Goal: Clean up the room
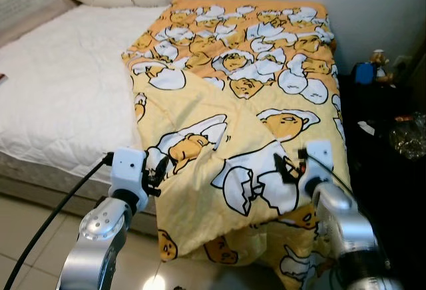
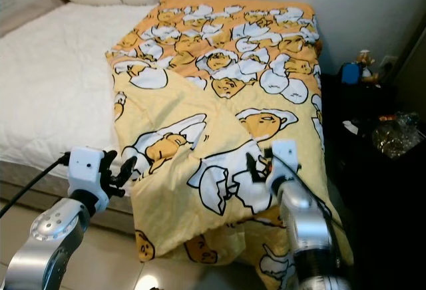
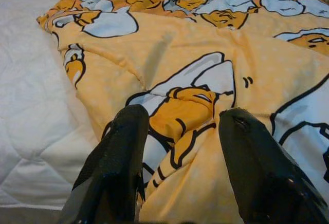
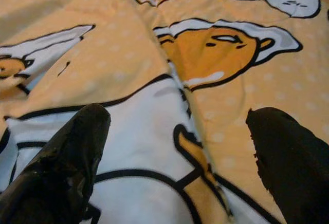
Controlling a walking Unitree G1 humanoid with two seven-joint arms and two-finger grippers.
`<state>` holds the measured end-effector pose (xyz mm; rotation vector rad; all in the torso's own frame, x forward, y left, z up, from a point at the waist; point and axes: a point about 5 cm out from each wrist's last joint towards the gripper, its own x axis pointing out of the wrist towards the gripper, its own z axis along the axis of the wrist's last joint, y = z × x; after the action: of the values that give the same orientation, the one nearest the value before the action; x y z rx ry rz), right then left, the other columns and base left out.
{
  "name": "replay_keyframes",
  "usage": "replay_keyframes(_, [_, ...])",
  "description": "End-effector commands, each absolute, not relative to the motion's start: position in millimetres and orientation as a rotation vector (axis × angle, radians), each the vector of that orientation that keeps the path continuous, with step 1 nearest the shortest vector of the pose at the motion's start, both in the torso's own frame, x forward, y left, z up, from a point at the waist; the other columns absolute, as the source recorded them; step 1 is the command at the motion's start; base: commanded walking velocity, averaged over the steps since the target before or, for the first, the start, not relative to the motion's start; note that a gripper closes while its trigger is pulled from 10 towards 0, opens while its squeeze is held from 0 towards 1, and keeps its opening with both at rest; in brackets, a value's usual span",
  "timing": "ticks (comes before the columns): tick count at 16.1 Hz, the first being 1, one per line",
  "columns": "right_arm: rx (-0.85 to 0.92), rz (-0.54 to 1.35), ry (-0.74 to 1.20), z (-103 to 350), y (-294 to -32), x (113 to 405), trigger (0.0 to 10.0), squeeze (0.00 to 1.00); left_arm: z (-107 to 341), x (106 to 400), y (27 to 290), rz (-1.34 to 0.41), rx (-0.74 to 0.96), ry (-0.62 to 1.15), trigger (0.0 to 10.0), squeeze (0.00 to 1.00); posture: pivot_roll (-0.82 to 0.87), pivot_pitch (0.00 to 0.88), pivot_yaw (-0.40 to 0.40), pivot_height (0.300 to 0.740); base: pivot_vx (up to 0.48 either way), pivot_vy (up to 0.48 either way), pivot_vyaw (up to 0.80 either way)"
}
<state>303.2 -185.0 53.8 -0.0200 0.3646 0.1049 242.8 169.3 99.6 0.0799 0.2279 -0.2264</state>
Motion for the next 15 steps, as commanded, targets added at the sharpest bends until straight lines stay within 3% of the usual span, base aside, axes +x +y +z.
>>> replay_keyframes(1, [-0.01, 0.078, 0.395, 48.7, -190.1, 310.7, 10.0, 1.0, 102.3, 247.9, 170.0, -0.245, 0.107, 0.218, 10.0, 0.0, -0.07, 0.012, 0.096, 0.74, 0.0, 0.0, 0.0])
replay_keyframes(7, [-0.032, 0.004, 0.497, 36.0, -203.7, 322.6, 10.0, 1.0, 98.0, 230.4, 162.6, -0.388, 0.173, 0.275, 10.0, 0.0, -0.02, 0.043, 0.085, 0.74, 0.0, 0.0, 0.0])
replay_keyframes(8, [-0.039, 0.004, 0.512, 33.8, -203.0, 323.0, 10.0, 0.72, 96.5, 225.6, 160.2, -0.432, 0.183, 0.296, 10.0, 0.0, -0.02, 0.047, 0.082, 0.74, 0.0, 0.0, 0.0])
replay_keyframes(9, [-0.057, 0.01, 0.537, 30.2, -201.3, 322.5, 10.0, 0.0, 94.9, 221.6, 158.5, -0.466, 0.198, 0.316, 10.0, 0.0, -0.01, 0.05, 0.079, 0.74, 0.0, 0.0, 0.0])
replay_keyframes(10, [-0.076, 0.008, 0.559, 27.4, -200.8, 321.3, 10.0, 0.0, 93.7, 219.3, 157.4, -0.487, 0.208, 0.327, 10.0, 0.0, 0.0, 0.052, 0.079, 0.74, 0.0, 0.0, 0.0])
replay_keyframes(12, [-0.065, -0.016, 0.611, 19.5, -198.4, 317.6, 2.2, 0.0, 91.0, 212.8, 155.5, -0.532, 0.234, 0.353, 10.0, 0.0, 0.01, 0.049, 0.08, 0.74, 0.0, 0.0, 0.0])
replay_keyframes(13, [-0.022, -0.02, 0.608, 19.3, -195.3, 318.3, 0.0, 0.0, 90.5, 210.5, 155.1, -0.544, 0.236, 0.362, 10.0, 0.0, 0.01, 0.044, 0.079, 0.74, 0.0, 0.0, 0.0])
replay_keyframes(15, [0.026, -0.024, 0.593, 21.0, -189.3, 321.2, 0.0, 0.0, 89.7, 209.3, 156.6, -0.555, 0.253, 0.379, 10.0, 0.0, 0.02, 0.031, 0.081, 0.74, 0.0, 0.0, 0.0])
